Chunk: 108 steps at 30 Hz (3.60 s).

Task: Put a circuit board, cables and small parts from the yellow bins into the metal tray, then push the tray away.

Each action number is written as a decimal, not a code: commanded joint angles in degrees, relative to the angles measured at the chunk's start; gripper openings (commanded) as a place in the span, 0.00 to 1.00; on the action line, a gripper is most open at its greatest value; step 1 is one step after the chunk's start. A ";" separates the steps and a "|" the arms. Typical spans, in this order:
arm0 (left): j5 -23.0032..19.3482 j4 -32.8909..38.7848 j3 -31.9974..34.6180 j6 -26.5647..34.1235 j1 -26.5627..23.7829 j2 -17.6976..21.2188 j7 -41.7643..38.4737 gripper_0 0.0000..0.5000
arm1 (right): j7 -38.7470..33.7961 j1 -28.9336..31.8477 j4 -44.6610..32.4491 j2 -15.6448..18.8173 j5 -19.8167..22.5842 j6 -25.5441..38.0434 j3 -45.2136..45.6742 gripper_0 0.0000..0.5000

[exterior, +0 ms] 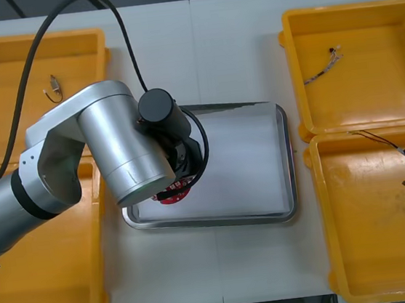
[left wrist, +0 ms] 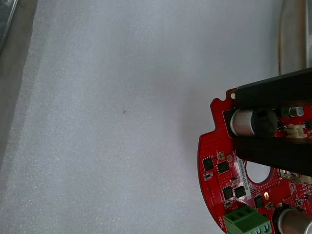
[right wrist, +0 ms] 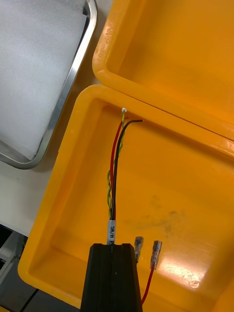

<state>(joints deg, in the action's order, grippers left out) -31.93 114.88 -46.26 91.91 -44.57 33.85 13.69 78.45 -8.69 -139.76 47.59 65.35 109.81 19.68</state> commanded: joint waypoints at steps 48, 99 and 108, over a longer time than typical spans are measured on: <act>-12.63 3.86 5.57 7.76 -6.58 5.00 -1.65 1.00 | 0.22 -1.07 -1.48 2.24 -0.04 0.19 0.09 0.00; -27.30 -30.86 27.36 -3.75 -9.30 29.34 41.33 1.00 | 28.52 -40.88 25.06 -7.52 -12.08 -24.82 -66.71 0.00; -26.69 -32.44 27.36 -6.57 -9.30 28.90 45.73 1.00 | 28.52 -40.79 27.35 -7.95 -14.98 -28.77 -71.54 0.00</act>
<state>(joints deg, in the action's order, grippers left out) -59.62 82.36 -20.42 86.51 -51.30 60.52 59.02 106.73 -47.47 -112.23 40.54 50.96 81.87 -50.39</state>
